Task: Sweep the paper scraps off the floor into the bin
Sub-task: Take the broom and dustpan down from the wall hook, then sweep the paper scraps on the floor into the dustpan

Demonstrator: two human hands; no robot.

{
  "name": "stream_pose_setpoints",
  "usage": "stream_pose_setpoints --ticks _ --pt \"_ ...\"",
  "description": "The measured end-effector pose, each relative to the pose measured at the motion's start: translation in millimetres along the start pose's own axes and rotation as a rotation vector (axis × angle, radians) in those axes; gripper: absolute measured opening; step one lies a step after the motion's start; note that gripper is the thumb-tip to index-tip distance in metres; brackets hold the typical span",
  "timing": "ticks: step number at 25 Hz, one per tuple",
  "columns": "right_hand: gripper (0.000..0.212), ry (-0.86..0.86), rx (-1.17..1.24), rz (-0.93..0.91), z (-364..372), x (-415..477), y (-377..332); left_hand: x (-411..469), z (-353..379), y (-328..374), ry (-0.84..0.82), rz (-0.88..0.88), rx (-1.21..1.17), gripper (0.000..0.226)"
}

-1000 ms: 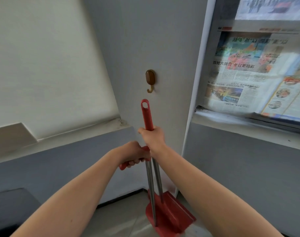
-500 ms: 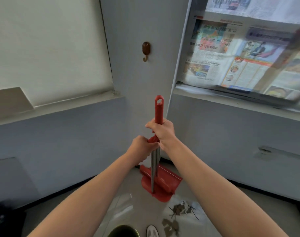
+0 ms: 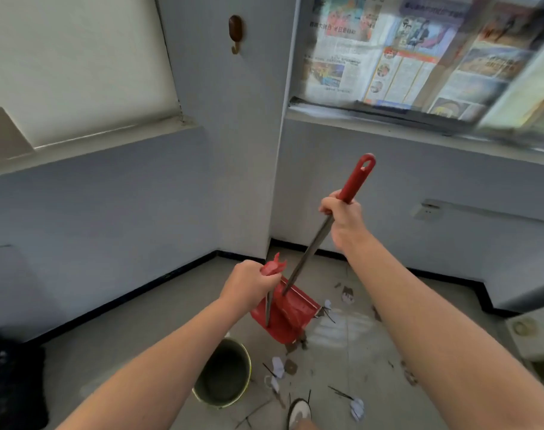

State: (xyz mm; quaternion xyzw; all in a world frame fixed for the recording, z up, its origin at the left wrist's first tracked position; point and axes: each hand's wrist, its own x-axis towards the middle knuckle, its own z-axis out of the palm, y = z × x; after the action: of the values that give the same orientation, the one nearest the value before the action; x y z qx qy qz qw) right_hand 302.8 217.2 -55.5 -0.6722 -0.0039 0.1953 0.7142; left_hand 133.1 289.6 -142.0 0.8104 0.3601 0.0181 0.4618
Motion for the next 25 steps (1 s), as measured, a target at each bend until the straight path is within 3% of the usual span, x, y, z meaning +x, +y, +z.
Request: stream_pose_setpoints --ticks 4,6,8,10,12,14,16,17,22,25 --pt "0.032 -0.187 -0.129 0.012 -15.6 -22.7 28.4 6.8 21.0 -0.2 -0.012 -0.009 0.035 0.041" --pt "0.032 -0.235 -0.451 -0.005 -27.7 -24.5 50.0 7.6 36.5 3.2 -0.05 0.014 0.073 0.044" --pt "0.051 -0.293 -0.917 -0.049 -56.9 -25.1 71.9 5.4 47.2 -1.8 -0.045 0.018 0.044 0.045" --pt "0.06 -0.374 -1.13 0.018 -96.1 -36.1 86.3 3.5 58.0 -4.4 -0.044 0.019 0.026 0.041" --pt "0.045 -0.561 -1.036 0.23 -136.5 -45.3 98.3 0.3 73.5 -3.9 -0.094 0.02 0.041 0.039" --pt "0.023 -0.655 -0.719 0.532 -173.4 -52.4 113.4 -6.2 93.6 -5.3 -0.14 0.023 0.085 0.04" --pt "0.028 -0.592 -0.49 0.81 -198.1 -59.6 129.8 -10.0 111.5 -7.5 -0.161 0.002 0.115 0.037" --pt "0.024 -0.547 -0.492 0.898 -206.1 -65.1 138.3 -10.2 118.2 -9.3 -0.163 -0.016 0.115 0.036" --pt "0.038 -0.232 -0.648 1.112 -234.9 -83.2 197.7 -9.1 145.5 -28.3 -0.212 -0.032 0.199 0.038" --pt "0.025 -0.157 -0.709 1.066 -254.6 -83.3 214.1 -10.0 156.4 -38.2 -0.26 -0.036 0.243 0.037"
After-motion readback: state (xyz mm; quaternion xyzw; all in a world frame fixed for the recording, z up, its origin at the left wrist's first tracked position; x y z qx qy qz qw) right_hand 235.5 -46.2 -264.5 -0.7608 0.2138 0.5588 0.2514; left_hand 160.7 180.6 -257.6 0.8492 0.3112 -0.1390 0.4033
